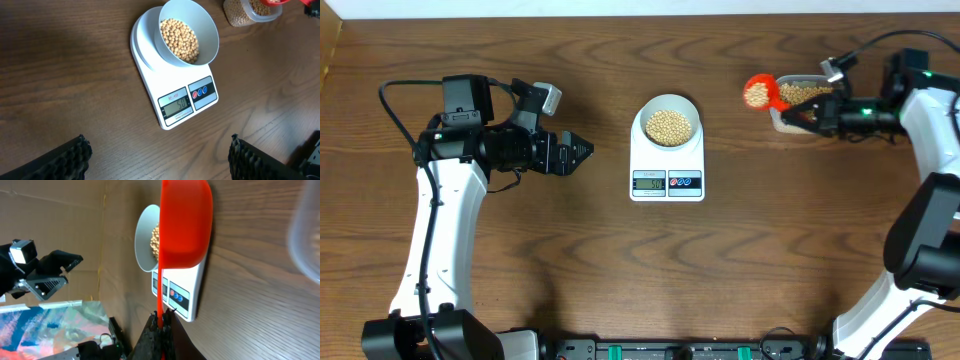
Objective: Scoop item into bowl and weigh 50g on scale
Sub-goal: 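Move the red scoop back over the soybean tub with the right gripper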
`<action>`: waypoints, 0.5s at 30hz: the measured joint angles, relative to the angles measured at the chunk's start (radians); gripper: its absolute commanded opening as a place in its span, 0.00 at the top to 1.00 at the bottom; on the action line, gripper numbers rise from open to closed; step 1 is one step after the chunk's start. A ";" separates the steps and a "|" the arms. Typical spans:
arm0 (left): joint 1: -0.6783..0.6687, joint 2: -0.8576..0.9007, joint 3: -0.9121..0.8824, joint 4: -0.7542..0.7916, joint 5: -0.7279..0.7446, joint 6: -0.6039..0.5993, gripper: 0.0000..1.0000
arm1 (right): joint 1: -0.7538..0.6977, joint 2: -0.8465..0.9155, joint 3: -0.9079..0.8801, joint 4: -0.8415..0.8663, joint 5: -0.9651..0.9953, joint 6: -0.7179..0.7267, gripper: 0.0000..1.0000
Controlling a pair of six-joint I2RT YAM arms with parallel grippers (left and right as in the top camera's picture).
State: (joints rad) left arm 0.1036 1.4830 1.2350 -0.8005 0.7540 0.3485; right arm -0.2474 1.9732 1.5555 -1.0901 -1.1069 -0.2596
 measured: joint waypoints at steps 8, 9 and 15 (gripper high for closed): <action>0.000 0.000 0.000 0.000 0.000 0.000 0.10 | -0.127 -0.001 0.000 -0.013 0.055 -0.159 0.99; 0.000 0.000 0.000 0.000 0.000 0.000 0.10 | -0.131 -0.002 0.000 -0.008 0.071 -0.171 0.99; 0.000 0.000 0.000 0.000 0.000 0.000 0.10 | -0.129 -0.002 0.000 0.064 0.190 -0.207 0.99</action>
State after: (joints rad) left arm 0.1036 1.4830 1.2350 -0.8009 0.7544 0.3485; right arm -0.3763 1.9713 1.5555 -1.0256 -0.9165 -0.4667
